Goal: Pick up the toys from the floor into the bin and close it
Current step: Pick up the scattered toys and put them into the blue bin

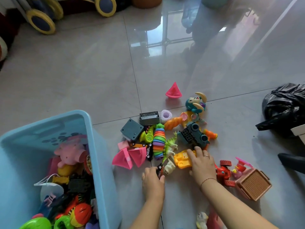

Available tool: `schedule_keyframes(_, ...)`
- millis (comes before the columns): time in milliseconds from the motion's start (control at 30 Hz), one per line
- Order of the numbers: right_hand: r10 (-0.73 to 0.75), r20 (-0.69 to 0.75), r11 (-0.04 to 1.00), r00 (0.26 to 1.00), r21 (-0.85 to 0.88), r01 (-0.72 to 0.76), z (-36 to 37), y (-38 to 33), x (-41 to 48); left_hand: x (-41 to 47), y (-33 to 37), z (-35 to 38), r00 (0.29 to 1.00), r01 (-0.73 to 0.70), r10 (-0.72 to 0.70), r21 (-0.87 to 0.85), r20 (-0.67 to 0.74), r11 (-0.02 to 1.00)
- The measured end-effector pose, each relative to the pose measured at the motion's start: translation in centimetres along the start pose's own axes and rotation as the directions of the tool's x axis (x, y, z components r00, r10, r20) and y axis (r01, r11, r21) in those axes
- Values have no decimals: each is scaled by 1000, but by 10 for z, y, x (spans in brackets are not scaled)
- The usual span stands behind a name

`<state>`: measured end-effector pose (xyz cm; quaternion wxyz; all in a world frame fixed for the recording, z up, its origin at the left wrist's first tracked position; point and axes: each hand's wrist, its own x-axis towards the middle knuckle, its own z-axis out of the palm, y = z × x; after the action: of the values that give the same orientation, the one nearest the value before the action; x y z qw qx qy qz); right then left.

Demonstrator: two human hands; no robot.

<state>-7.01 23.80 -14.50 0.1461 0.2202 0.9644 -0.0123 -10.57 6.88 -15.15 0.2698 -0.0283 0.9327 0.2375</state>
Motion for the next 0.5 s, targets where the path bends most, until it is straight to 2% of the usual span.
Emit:
schedule_keyframes(133,-20,-123,1000,992,22,22,-4,1,2,-10,-4,-4,993,-88,85,-32,-78,996)
schedule_keyframes(233,-23,-185,995,982,91,41,-4,1,-8,-19,-7,-14,951,-251,249,12,-185,968)
schedule_keyframes(300,31,-182,976,983,216,9,-11,-2,-22,-26,-5,-27,892,-383,386,57,-235,922)
schedule_keyframes(400,172,-204,891,964,449,-64,-32,-18,-42,-42,4,-58,761,-550,565,145,-318,822)
schedule_keyframes(500,181,-298,826,937,563,19,-62,-49,-67,-64,7,-97,626,-615,633,210,-456,760)
